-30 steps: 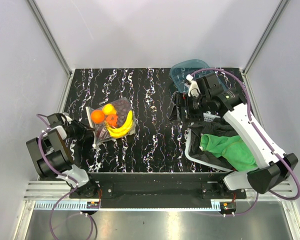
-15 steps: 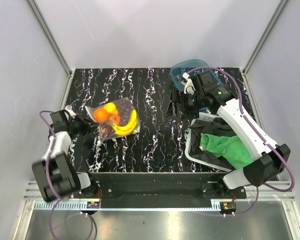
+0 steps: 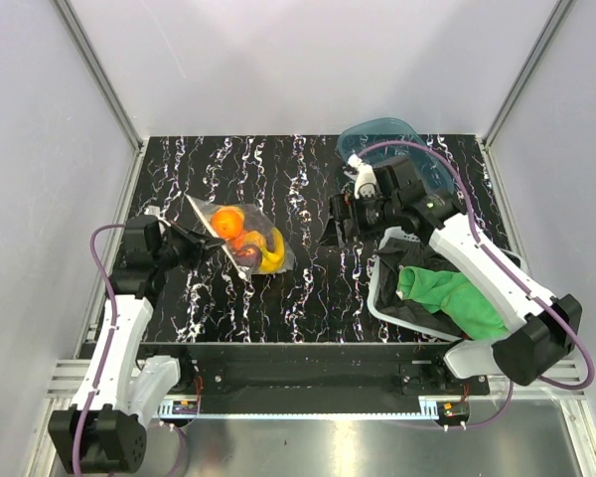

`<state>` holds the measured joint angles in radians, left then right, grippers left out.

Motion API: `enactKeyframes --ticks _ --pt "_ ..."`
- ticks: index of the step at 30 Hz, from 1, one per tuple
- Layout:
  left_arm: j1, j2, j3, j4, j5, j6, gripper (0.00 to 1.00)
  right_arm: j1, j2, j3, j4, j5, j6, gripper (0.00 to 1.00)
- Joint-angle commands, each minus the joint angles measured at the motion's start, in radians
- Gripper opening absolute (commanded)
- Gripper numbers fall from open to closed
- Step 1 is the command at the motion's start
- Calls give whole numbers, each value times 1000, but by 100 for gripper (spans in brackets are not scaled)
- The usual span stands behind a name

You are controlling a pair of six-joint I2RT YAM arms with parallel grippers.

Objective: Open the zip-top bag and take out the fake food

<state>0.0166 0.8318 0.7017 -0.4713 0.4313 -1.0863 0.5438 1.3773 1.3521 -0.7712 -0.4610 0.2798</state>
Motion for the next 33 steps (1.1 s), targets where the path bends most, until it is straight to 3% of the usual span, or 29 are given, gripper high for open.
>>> enactKeyframes --ticks 1,4,8,15,23,31,32,33 --pt "-89 -23 96 -81 -95 -213 0 67 -64 -80 261 -71 -79 100" --pt "-150 -16 151 -107 -123 -299 0 119 -99 -183 439 -160 -128 97" --pt "-249 26 269 -211 -207 -362 0 202 -129 -295 607 -157 -174 97" --pt "-365 78 324 -233 -272 -477 0 364 -133 -389 841 85 -160 96" --pt "-467 137 357 -230 -347 -529 0 423 -115 -378 860 188 -119 85" --pt "-540 173 393 -207 -390 -531 0 423 -86 -352 816 281 -117 60" --pt "-543 173 395 -201 -394 -517 0 421 -86 -350 808 297 -122 41" --pt "-544 171 397 -194 -399 -499 0 421 -87 -347 802 303 -123 30"
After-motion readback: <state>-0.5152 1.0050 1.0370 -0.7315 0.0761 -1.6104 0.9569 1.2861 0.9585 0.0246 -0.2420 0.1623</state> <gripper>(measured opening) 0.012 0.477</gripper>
